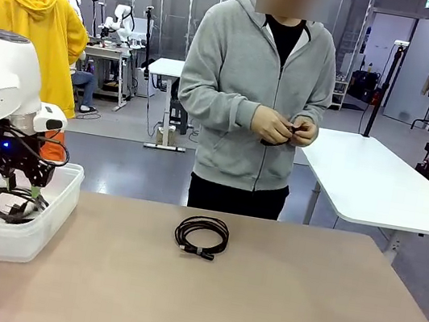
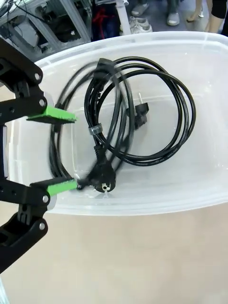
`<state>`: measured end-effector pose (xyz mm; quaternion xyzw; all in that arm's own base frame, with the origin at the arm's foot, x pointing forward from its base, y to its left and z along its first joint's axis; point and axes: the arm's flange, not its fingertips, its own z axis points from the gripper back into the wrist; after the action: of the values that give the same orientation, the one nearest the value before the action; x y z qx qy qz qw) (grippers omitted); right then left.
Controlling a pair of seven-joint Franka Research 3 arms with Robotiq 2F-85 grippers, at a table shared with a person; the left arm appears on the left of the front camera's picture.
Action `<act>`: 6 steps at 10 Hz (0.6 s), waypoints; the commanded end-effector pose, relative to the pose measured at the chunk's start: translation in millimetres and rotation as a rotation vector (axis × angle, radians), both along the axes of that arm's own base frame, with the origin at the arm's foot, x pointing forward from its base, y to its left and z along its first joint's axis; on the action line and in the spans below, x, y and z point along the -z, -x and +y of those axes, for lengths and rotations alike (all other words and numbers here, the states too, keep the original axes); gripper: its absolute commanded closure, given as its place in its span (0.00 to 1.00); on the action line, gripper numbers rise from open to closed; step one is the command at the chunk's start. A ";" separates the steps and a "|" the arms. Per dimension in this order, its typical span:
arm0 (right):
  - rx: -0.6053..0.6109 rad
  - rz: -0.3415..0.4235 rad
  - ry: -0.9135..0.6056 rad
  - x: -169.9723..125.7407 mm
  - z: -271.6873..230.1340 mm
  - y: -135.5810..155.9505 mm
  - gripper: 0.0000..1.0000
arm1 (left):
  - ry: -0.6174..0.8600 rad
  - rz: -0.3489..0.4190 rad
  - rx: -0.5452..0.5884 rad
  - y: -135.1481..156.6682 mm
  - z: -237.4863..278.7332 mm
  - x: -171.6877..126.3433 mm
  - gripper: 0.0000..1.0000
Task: Organize and store the cables.
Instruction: Place the Power Cable into the Organizing box.
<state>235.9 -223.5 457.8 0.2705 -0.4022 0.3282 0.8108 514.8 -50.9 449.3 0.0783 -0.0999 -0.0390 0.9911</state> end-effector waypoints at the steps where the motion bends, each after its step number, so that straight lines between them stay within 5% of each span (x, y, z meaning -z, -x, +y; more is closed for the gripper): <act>1: -0.010 -0.020 -0.003 0.3 -1.0 0.4 0.00 | 0.009 -0.017 -0.008 5.0 -0.6 0.8 0.00; 3: -0.010 -0.020 -0.003 0.3 -1.0 0.4 0.00 | 0.041 -0.029 -0.002 5.7 1.0 -1.6 0.07; 6: -0.010 -0.020 -0.003 0.3 -1.0 0.4 0.00 | 0.073 -0.023 0.039 5.7 0.8 -3.1 0.00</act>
<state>235.9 -223.5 457.8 0.2705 -0.4022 0.3282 0.8108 514.8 -52.7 453.1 0.0631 -0.1060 -0.0364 0.9917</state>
